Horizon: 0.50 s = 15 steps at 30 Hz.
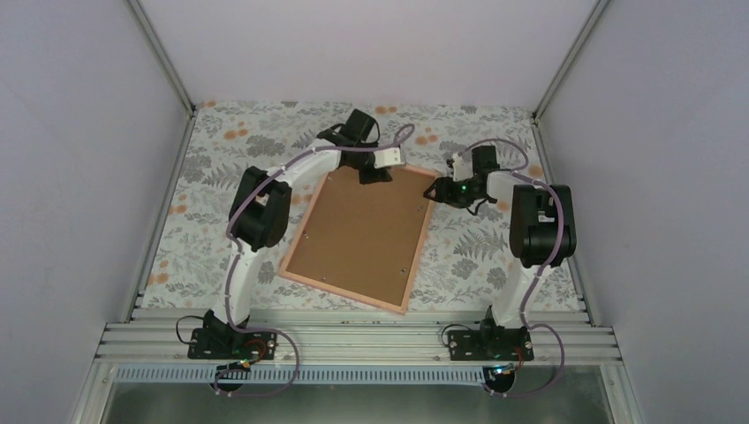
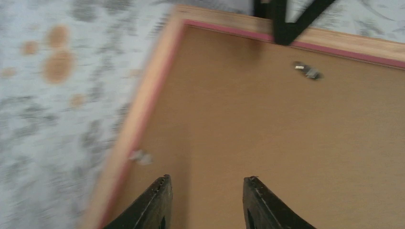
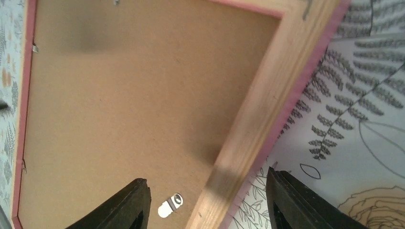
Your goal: Put the photo into the frame
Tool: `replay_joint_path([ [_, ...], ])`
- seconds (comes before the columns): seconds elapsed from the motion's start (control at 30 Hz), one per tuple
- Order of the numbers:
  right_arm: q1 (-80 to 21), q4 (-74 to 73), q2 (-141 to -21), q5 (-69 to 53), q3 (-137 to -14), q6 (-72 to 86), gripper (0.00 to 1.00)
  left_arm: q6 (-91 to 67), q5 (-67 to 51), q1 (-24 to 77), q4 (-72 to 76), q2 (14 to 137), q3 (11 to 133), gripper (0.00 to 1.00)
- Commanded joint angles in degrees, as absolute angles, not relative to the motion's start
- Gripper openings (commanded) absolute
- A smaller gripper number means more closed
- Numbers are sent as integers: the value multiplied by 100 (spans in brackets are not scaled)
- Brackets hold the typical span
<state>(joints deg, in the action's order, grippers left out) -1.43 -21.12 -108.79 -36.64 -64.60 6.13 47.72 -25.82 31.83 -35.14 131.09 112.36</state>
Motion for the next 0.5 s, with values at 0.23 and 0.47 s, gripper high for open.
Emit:
replay_joint_path([
  [0.23, -142, -1947, -11505, -3923, -6486, 809, 53, 4766, -3366, 3848, -3059, 13242, 10493, 29],
  [0.47, -141, -1909, -11704, -3664, -6588, 842, 41, 4652, -3036, 3977, -2969, 13791, 11008, 21],
])
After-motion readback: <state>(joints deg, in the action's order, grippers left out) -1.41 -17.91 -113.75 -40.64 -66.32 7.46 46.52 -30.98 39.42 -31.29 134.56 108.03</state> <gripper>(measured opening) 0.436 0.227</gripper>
